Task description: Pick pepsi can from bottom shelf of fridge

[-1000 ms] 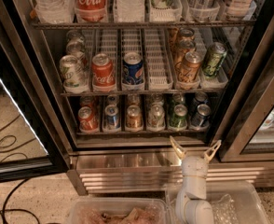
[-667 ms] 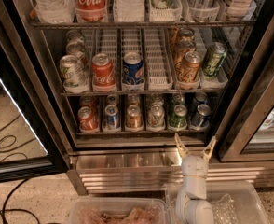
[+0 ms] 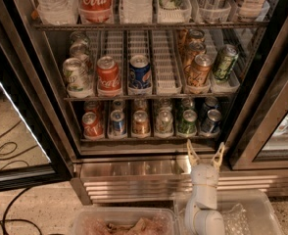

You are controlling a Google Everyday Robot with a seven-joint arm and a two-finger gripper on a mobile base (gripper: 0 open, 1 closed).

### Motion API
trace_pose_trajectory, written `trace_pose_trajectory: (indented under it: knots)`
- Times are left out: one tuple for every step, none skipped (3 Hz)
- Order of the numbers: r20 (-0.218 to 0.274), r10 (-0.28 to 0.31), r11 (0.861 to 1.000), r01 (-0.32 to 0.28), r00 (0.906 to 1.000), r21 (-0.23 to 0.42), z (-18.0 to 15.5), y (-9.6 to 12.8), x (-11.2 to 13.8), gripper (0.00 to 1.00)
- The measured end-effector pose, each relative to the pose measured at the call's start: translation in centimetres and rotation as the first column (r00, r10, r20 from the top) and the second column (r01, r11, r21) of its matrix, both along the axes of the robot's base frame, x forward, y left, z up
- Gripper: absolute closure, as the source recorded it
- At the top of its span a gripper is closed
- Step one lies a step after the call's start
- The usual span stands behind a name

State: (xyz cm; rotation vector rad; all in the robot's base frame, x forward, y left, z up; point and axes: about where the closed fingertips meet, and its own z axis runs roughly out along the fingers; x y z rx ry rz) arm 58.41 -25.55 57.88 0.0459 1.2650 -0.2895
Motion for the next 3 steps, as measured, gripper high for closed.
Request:
trace_pose_trajectory:
  knots:
    - [-0.005,-0.010,1.000,0.010,0.9999,-0.003,-0.5,-0.3,0.6,0.45]
    - [0.006,-0.012,1.000,0.012,0.9999,-0.009,-0.6,-0.5,1.5,0.60]
    - [0.015,-0.004,1.000,0.005,0.9999,-0.021,-0.6,-0.4,2.2,0.44]
